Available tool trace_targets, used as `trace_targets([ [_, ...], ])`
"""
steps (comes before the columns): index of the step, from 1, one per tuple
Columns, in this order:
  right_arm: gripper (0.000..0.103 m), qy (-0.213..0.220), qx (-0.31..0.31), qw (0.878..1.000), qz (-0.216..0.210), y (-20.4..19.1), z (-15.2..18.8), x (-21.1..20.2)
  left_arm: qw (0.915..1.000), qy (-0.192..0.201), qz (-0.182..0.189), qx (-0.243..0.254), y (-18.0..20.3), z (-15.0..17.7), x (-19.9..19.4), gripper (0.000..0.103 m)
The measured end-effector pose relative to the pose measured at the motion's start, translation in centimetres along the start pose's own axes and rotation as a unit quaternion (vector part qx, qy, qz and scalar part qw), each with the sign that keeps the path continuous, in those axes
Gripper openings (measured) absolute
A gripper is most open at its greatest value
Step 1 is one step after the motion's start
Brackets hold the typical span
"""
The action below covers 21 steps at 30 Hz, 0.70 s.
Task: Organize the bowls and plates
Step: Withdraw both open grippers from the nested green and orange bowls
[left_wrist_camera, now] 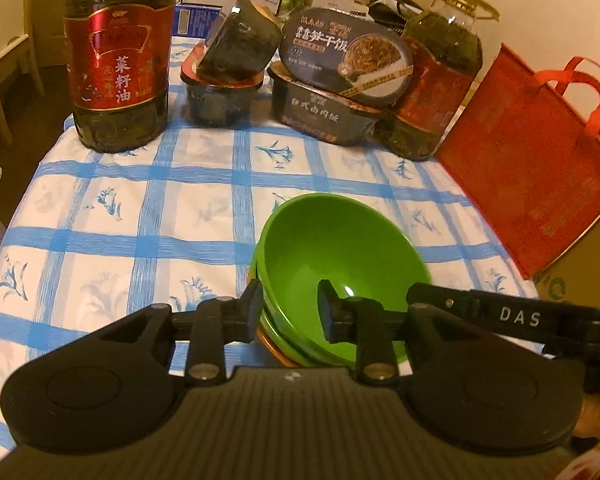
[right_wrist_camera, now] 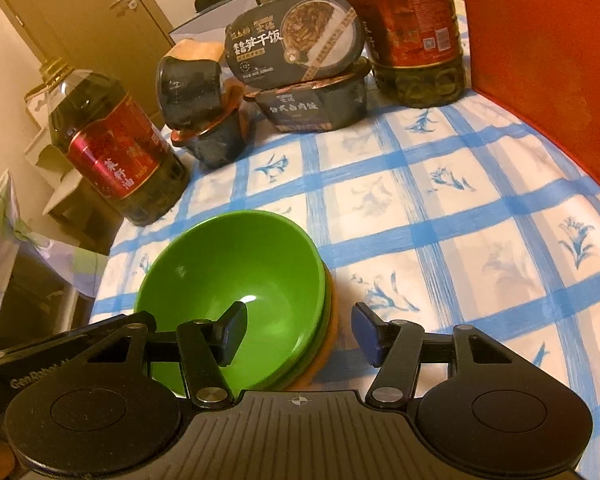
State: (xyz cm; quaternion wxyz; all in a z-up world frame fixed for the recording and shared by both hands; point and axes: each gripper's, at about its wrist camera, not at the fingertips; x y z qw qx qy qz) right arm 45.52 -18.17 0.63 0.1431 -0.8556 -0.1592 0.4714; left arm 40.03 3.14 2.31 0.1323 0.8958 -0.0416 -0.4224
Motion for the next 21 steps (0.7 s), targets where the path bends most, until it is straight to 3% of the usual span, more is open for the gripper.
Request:
trace_targets([
  [13, 0.058, -0.009, -0.009, 1.0, 0.014, -0.1, 5.4, -4.2, 0.999, 0.007, 0.017, -0.041, -0.8, 5.2, -4.6, 0.043],
  [21, 0.06, -0.015, 0.001, 1.0, 0.016, 0.0, 9.9, -7.7, 0.9969, -0.002, 0.013, -0.077, -1.2, 9.7, -7.4, 0.061],
])
Point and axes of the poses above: each gripper's, at about its wrist camera, not at the fingertips, and x roughly the way its jaws point, y to its right, z to its underside, and after that the axes turned 3 degrees about z, right-handed
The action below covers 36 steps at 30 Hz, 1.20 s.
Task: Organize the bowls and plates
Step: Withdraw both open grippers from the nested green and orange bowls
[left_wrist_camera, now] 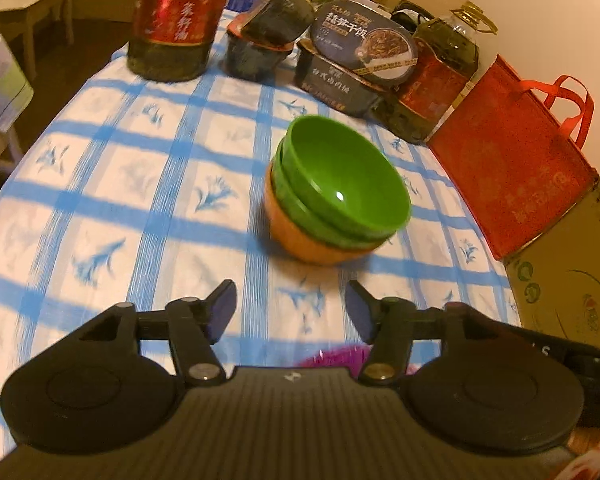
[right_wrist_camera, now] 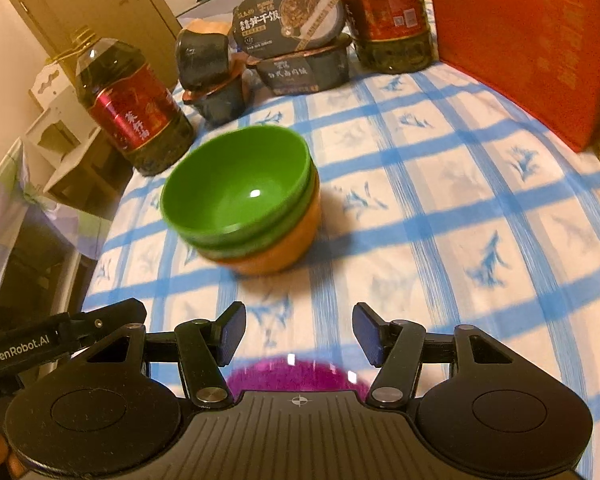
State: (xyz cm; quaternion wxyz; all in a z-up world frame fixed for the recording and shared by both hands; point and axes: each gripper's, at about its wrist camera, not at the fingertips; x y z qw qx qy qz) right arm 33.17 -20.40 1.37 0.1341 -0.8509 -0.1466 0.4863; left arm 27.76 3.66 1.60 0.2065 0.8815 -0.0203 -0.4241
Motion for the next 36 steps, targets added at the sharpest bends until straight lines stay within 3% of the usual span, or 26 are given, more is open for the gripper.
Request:
trace_targets([
  [2, 0.06, 0.0, -0.001, 1.0, 0.002, -0.1, 0.9, -0.7, 0.9999, 0.006, -0.006, 0.006, 0.2, 1.0, -0.8, 0.068],
  [8, 0.062, 0.02, -0.042, 0.999, 0.027, -1.1, 3.8, -3.2, 0.9996, 0.01, -0.019, 0.021, 0.5, 3.8, -2.9, 0.076],
  [14, 0.065, 0.019, -0.038, 0.998, 0.042, -0.7, 6.1, -4.9, 0.9988, 0.021, -0.033, 0.029, 0.6, 6.5, -4.8, 0.079],
  [25, 0.065, 0.013, -0.05, 0.997, 0.055, 0.3, 10.4, -6.8, 0.9991, 0.016, -0.033, 0.021, -0.5, 11.1, -6.8, 0.079],
  [36, 0.065, 0.008, -0.044, 0.997, 0.058, 0.8, 11.9, -7.0, 0.9998, 0.001, -0.006, 0.017, -0.5, 11.7, -7.4, 0.079],
])
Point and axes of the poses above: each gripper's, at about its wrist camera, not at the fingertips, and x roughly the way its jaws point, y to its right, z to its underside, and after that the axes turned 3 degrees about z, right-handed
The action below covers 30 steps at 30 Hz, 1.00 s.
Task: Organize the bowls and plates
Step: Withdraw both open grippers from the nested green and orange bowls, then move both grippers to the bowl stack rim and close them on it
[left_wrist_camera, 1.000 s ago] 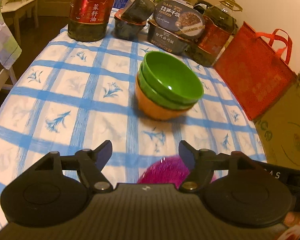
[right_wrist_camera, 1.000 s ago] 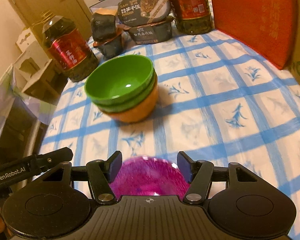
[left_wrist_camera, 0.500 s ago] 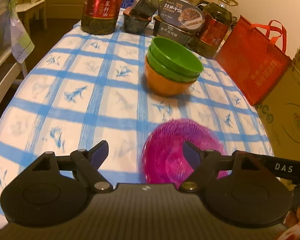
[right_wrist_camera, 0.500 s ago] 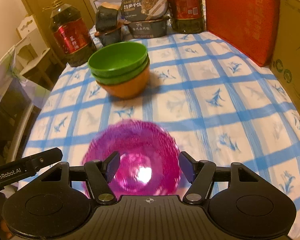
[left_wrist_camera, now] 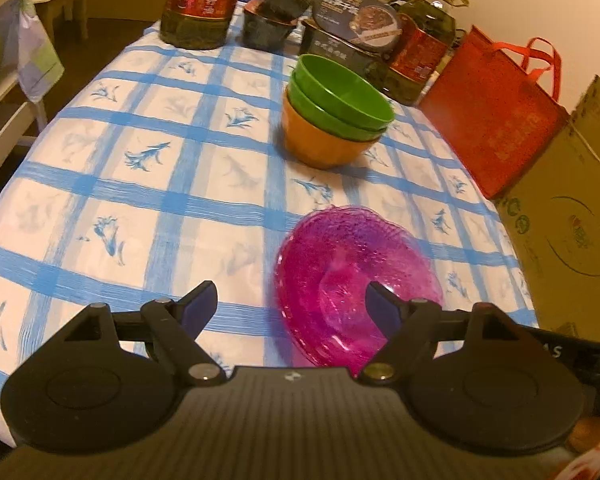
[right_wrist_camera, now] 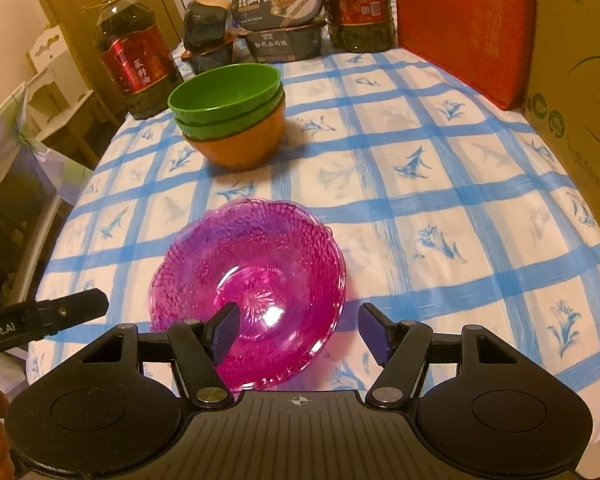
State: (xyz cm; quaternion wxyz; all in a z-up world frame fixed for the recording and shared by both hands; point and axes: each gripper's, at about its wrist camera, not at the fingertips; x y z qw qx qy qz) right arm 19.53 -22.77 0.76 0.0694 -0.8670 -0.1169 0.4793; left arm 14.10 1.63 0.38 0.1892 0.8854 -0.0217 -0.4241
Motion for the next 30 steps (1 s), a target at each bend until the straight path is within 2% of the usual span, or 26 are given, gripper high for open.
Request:
trace_targets([
  [6, 0.065, -0.001, 0.002, 1.0, -0.002, 0.2, -0.7, 0.3, 1.0, -0.003, 0.008, 0.005, 0.2, -1.2, 0.4, 0.08],
  [10, 0.066, -0.003, 0.003, 1.0, -0.005, 0.4, -2.5, 1.2, 0.9999, -0.001, 0.013, 0.0, -0.1, -3.3, 1.1, 0.082],
  [13, 0.066, 0.002, 0.011, 1.0, -0.014, 0.7, -4.8, 1.7, 0.9999, 0.003, 0.016, 0.001, -0.2, -5.6, 1.7, 0.082],
  [16, 0.066, 0.014, 0.019, 0.999, -0.03, 0.6, -8.0, 2.1, 0.9998, 0.01, 0.019, -0.004, -0.4, -8.4, 2.6, 0.086],
  [22, 0.066, 0.031, 0.023, 0.998, -0.055, -0.4, -14.6, 3.7, 0.9997, 0.018, 0.012, -0.014, -0.8, -14.0, 5.5, 0.086],
  [26, 0.066, 0.027, 0.012, 0.998, -0.059, -1.5, -18.5, 6.4, 0.9997, 0.019, 0.001, -0.013, -1.0, -17.0, 8.3, 0.086],
  [30, 0.066, 0.009, 0.018, 0.998, -0.064, -1.6, -21.0, 9.8, 0.9986, 0.001, 0.025, -0.046, -1.8, -19.3, 11.8, 0.086],
])
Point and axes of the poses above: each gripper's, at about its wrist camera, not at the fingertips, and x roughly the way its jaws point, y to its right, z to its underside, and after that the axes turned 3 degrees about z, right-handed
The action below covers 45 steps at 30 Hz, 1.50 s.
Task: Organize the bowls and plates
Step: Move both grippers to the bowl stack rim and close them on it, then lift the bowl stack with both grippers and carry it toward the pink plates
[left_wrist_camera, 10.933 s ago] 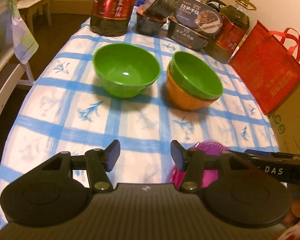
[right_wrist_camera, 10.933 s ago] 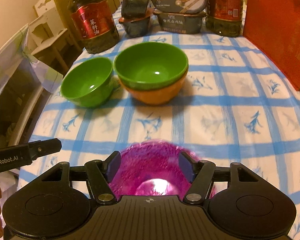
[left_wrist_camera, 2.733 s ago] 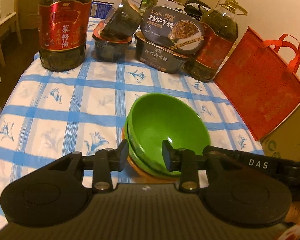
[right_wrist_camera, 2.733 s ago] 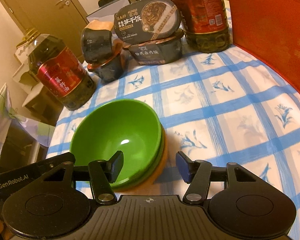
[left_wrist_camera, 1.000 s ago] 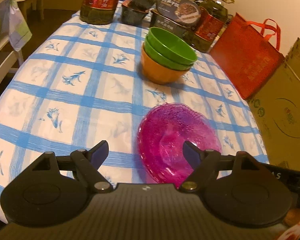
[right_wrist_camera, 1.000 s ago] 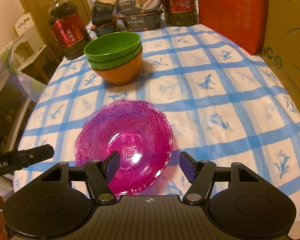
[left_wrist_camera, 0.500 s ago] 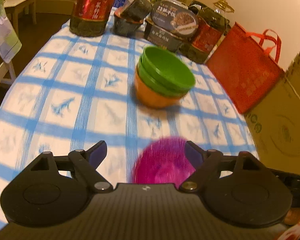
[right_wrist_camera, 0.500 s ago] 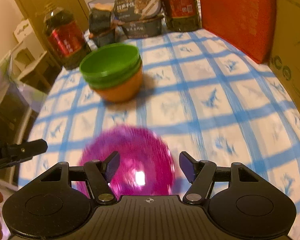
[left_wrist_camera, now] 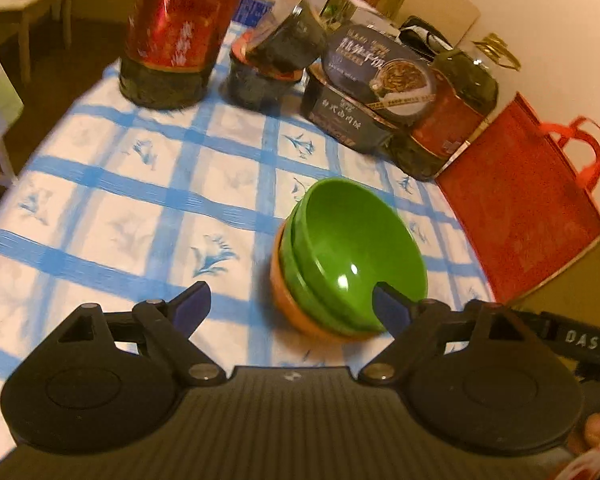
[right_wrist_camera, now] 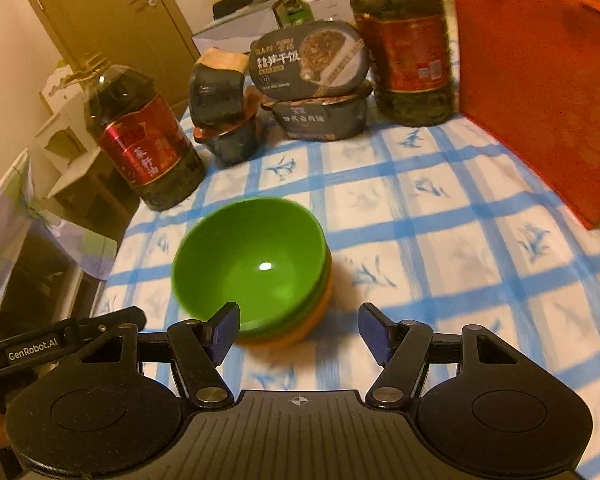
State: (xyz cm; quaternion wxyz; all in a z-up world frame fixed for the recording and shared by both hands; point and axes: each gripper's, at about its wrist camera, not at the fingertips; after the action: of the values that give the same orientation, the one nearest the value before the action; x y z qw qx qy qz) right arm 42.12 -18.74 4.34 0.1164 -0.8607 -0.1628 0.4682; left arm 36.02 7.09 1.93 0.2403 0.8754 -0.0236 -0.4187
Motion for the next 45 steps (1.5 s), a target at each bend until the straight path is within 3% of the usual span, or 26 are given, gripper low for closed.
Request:
trace_targets([
  [4, 0.066, -0.035, 0.029, 0.999, -0.017, 1.0, -1.7, 3.8, 0.9979, -0.034, 0.023, -0.05, -1.4, -1.5, 3.8, 0.083],
  [11, 0.065, -0.076, 0.051, 0.996, -0.023, 2.3, -2.5, 8.4, 0.997, -0.062, 0.019, -0.042, -1.8, -2.4, 7.6, 0.066],
  [20, 0.065, -0.099, 0.061, 0.993, -0.017, 3.2, -2.3, 11.2, 0.9946, -0.091, 0.033, -0.038, -2.0, -2.1, 10.1, 0.042],
  [22, 0.063, -0.104, 0.065, 0.992, -0.017, 3.4, -2.2, 11.6, 0.9949, -0.092, 0.028, -0.031, -1.9, -2.0, 10.3, 0.041],
  [26, 0.043, -0.118, 0.074, 0.99, -0.021, 3.7, -2.0, 12.5, 0.9953, -0.092, 0.021, -0.022, -1.7, -1.9, 10.3, 0.037],
  [31, 0.03, -0.125, 0.076, 0.989, -0.023, 3.6, -1.8, 12.9, 0.9951, -0.098, 0.012, -0.007, -1.4, -2.0, 10.4, 0.035],
  [37, 0.027, -0.122, 0.046, 0.991, -0.003, 2.5, -1.7, 12.5, 0.9956, -0.094, -0.005, 0.004, -0.9, -1.8, 10.2, 0.031],
  [45, 0.027, -0.126, 0.051, 0.991, -0.013, 2.2, -1.3, 11.4, 0.9958, -0.09, -0.014, 0.011, -0.6, -1.7, 8.7, 0.03],
])
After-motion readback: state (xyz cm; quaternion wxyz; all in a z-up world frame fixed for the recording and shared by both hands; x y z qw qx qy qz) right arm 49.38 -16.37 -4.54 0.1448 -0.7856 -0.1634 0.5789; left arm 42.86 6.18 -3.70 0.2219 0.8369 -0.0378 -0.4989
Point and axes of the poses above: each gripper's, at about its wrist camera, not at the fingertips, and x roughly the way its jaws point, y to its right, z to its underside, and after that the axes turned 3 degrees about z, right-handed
